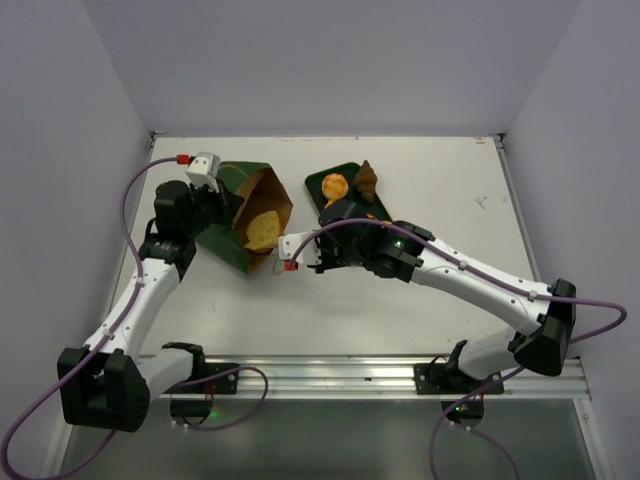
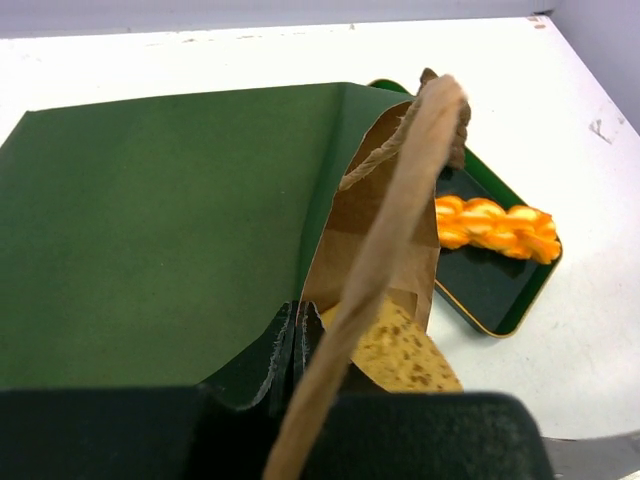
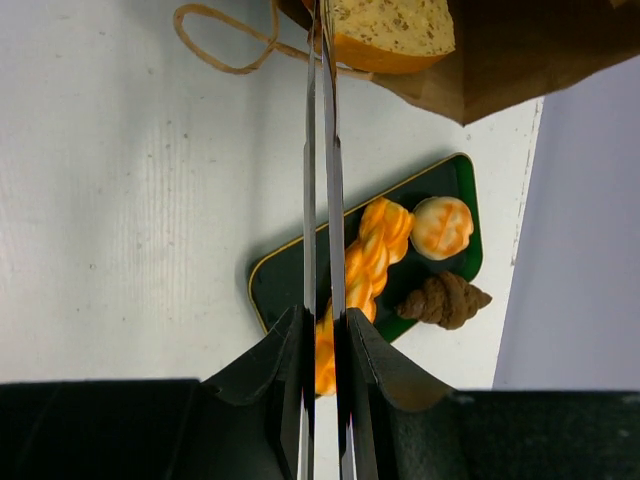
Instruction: Take the fake bread out of the paper bag
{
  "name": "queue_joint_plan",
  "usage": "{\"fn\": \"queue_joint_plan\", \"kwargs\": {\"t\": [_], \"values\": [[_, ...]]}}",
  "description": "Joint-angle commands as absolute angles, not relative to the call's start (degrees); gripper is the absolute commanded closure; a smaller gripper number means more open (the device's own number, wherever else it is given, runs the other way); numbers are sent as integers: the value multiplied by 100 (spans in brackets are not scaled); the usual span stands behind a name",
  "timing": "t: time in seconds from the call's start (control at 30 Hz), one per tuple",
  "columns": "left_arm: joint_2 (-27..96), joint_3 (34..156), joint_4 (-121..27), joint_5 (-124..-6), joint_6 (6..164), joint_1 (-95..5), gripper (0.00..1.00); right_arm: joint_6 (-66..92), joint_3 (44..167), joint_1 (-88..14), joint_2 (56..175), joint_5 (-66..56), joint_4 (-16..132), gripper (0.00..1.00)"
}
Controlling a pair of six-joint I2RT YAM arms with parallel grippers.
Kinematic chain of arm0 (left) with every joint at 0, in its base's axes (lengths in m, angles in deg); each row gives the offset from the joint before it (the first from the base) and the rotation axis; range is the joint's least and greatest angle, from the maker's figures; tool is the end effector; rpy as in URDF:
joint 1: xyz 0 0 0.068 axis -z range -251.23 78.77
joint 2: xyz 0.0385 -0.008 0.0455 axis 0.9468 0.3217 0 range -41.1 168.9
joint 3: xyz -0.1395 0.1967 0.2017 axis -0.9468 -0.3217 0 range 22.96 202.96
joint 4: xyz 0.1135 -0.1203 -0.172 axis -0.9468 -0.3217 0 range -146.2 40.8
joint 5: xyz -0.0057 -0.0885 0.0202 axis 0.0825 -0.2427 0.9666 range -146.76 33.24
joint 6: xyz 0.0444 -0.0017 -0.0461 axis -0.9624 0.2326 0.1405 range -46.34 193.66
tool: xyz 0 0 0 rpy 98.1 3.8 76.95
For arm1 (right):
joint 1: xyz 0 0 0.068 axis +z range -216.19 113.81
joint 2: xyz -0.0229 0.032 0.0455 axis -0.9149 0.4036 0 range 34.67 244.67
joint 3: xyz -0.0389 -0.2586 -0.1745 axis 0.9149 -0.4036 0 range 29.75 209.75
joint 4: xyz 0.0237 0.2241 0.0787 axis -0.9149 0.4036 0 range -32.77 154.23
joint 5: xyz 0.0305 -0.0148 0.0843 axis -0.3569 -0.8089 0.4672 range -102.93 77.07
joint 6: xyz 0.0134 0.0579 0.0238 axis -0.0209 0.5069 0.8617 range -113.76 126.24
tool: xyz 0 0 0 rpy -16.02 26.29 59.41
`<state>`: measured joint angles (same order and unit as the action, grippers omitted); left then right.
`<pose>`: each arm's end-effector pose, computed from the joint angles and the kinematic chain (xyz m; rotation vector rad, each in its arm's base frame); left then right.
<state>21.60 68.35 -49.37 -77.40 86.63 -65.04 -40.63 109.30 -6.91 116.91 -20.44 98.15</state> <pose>0.2194 -0.0414 0.3417 0.1394 1.8893 -0.5666 0.1541 0.2468 0.3821 -1.8181 1.4479 -0.0440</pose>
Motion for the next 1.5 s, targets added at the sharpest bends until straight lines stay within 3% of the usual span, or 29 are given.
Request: {"fn": "queue_joint_plan", "kwargs": {"t": [0.0,0.33,0.7,1.07,1.47], "values": [[2104,7130,-4727,-7311,8798,-6473,100,-3894,10973,-783,11272,-1917,9906,98],[2262,7306,-4824,-6854,9018,-6473,100,-3630,11509,-1056,10850,-1636,10442,99],[2333,7438,-4850,-6818,9062,-6473,100,-3454,11431,-2101,10314,-1565,10531,99],[2122,7174,-4727,-7231,8974,-6473,100,-3524,10385,-3955,10629,-1108,9565,99],[1955,6998,-4710,-7433,8825,-6473,100,-3858,9348,-4229,11105,-1196,8466,98]]}}
